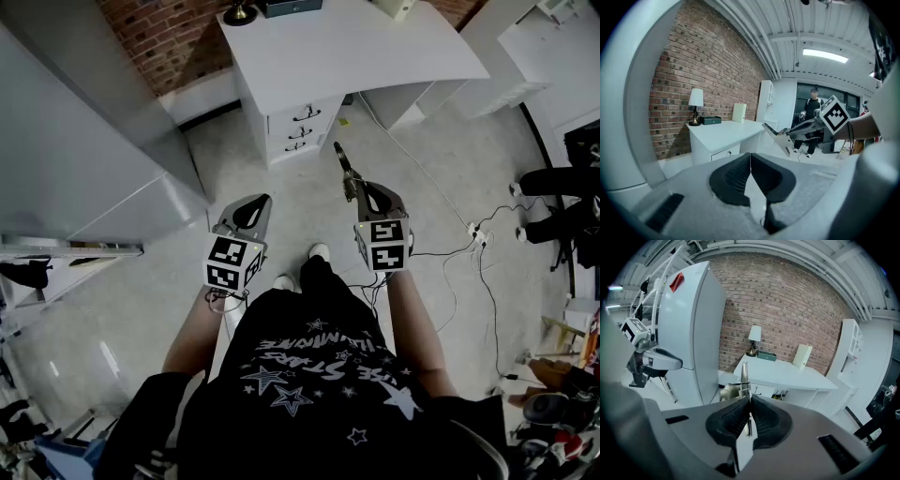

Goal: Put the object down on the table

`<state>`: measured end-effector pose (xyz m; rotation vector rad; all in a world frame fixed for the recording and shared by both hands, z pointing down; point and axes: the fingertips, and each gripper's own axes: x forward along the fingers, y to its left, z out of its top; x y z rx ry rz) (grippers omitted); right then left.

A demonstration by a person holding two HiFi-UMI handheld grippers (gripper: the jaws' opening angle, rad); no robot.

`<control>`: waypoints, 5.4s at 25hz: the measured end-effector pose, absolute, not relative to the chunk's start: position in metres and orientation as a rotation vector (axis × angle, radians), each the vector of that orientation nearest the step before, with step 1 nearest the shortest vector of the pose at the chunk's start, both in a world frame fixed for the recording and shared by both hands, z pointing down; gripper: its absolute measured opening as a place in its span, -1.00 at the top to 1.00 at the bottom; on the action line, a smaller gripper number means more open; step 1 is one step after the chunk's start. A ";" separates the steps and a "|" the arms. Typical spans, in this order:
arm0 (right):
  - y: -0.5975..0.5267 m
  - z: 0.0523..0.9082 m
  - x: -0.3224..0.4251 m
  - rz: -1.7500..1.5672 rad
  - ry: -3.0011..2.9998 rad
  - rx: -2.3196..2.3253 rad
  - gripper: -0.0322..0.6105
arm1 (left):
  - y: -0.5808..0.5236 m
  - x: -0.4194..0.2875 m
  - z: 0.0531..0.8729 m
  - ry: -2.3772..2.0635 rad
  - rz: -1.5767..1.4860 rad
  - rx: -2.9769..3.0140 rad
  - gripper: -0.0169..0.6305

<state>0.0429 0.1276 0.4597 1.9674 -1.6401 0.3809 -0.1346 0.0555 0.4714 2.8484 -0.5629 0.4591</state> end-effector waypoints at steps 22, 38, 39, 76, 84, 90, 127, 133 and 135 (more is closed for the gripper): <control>0.144 0.455 0.068 0.321 -1.622 1.963 0.87 | 0.061 -0.119 0.473 -0.577 0.462 2.856 0.89; 0.028 0.477 0.201 0.283 -1.837 1.770 0.87 | -0.020 -0.010 0.475 -0.897 0.551 2.746 0.89; 0.017 0.477 0.214 0.280 -1.854 1.749 0.87 | -0.025 0.000 0.474 -0.926 0.561 2.731 0.89; -0.208 0.497 0.222 -0.111 -2.010 1.122 0.86 | -0.158 0.024 0.492 -1.380 0.517 2.424 0.89; -0.275 0.517 0.164 -0.281 -1.958 0.940 0.86 | -0.224 -0.009 0.503 -1.364 0.549 2.414 0.89; -0.310 0.535 0.133 -0.362 -1.906 0.849 0.86 | -0.255 -0.034 0.511 -1.355 0.547 2.393 0.89; -0.350 0.595 0.095 -0.549 -1.679 0.669 0.81 | -0.316 -0.063 0.535 -1.217 0.567 2.421 0.89; -0.342 0.601 0.094 -0.489 -1.700 0.696 0.74 | -0.308 -0.063 0.536 -1.222 0.580 2.420 0.89; -0.340 0.600 0.094 -0.479 -1.712 0.708 0.73 | -0.305 -0.061 0.535 -1.231 0.585 2.423 0.89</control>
